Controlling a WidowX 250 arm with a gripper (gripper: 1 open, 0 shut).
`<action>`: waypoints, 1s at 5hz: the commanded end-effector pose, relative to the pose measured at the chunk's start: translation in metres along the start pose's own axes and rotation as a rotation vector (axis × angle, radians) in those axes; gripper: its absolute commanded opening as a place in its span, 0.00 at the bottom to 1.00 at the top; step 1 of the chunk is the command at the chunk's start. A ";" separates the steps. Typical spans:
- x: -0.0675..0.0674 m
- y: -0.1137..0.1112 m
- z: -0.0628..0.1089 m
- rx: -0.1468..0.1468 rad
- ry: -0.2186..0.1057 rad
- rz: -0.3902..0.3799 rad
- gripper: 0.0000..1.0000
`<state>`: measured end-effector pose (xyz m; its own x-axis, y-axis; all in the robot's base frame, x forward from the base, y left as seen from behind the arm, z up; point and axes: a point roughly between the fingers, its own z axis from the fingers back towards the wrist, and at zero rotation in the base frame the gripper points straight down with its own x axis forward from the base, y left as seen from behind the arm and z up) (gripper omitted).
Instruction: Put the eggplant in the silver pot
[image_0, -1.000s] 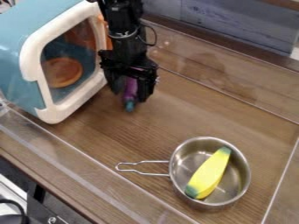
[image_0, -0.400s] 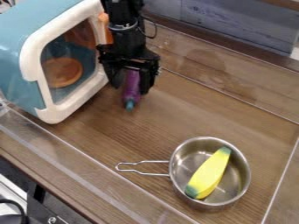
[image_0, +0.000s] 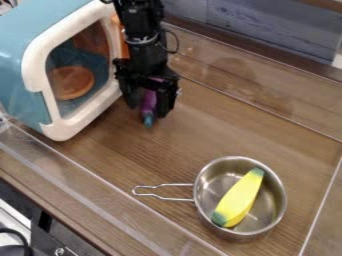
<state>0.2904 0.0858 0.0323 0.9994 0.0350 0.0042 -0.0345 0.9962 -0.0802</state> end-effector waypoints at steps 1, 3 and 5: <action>0.010 -0.004 0.003 0.016 -0.042 -0.037 1.00; 0.002 -0.021 0.019 0.004 -0.015 0.002 0.00; -0.025 -0.080 0.070 -0.034 0.003 -0.071 0.00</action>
<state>0.2640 0.0058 0.0970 0.9981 -0.0526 -0.0328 0.0481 0.9910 -0.1249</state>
